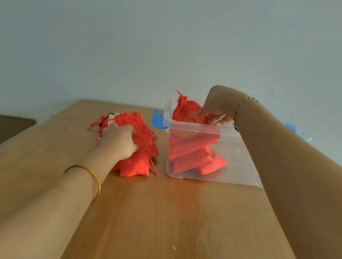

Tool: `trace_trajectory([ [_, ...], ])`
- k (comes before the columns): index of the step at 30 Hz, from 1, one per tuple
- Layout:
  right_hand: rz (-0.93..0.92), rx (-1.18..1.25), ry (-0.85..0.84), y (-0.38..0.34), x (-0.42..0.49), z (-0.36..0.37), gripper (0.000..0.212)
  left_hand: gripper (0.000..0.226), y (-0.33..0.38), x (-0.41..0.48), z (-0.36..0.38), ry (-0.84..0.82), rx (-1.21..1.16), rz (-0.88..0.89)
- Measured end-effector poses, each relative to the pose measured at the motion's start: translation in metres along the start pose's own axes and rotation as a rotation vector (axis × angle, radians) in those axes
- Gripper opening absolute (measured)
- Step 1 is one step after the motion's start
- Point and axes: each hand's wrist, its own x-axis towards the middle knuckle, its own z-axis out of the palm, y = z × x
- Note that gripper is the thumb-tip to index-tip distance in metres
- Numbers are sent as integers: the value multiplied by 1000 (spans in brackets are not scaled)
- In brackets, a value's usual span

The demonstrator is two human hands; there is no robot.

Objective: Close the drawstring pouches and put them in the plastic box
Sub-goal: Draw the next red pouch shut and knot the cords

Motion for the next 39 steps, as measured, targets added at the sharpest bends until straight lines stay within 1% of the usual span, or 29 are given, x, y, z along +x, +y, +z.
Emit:
trace_trajectory([
  [2, -14, -25, 21, 0, 1, 3, 24, 39, -3, 0, 5, 39, 9, -9],
  [4, -59, -112, 111, 0, -2, 5, 11, 28, -4, 0, 7, 95, -5, -9],
  [5, -90, -150, 181, -1, -3, 6, 9, 22, -5, 0, 7, 119, -25, -2],
  [6, -118, -159, 259, -2, -5, 7, 17, 16, -5, 0, 7, 135, -44, 11],
  [8, -167, -114, 359, -5, -11, 8, 24, 8, -6, 1, 6, 159, -80, 49],
  [10, -249, -87, 424, -11, -25, 10, 24, 11, -6, 0, 3, 161, -109, 78],
  [12, -351, -23, 440, -18, -43, 14, 23, 22, -4, -2, -2, 151, -156, 107],
  [14, -422, 28, 403, -21, -70, 21, 18, 31, -3, -8, -11, 136, -226, 162],
  [16, -449, 26, 295, -17, -91, 30, 15, 29, 0, -19, -23, 82, -285, 245],
  [18, -447, 17, 149, -7, -105, 44, 17, 24, 7, -36, -39, -32, -296, 363],
  [21, -368, 65, 20, 14, -109, 67, 22, 18, 27, -69, -56, -175, -292, 505],
  [23, -300, 143, -51, 29, -109, 77, 33, 15, 40, -87, -58, -213, -339, 555],
  [24, -282, 177, -71, 37, -110, 80, 31, 14, 46, -95, -56, -228, -379, 573],
  [26, -258, 218, -48, 51, -112, 80, 19, 13, 57, -103, -50, -256, -474, 591],
  [28, -230, 246, 24, 64, -114, 76, 13, 12, 65, -107, -43, -280, -585, 560],
  [30, -218, 284, 83, 76, -117, 72, 10, 25, 69, -109, -34, -320, -650, 491],
  [31, -213, 298, 104, 82, -119, 71, 11, 29, 71, -110, -29, -337, -653, 465],
  [33, -195, 329, 119, 94, -120, 70, 12, 22, 74, -111, -21, -326, -630, 453],
  [35, -165, 349, 98, 105, -121, 70, 12, 10, 74, -109, -15, -277, -598, 458],
  [39, -110, 361, 24, 119, -118, 66, 12, 8, 71, -100, -10, -241, -531, 465],
])
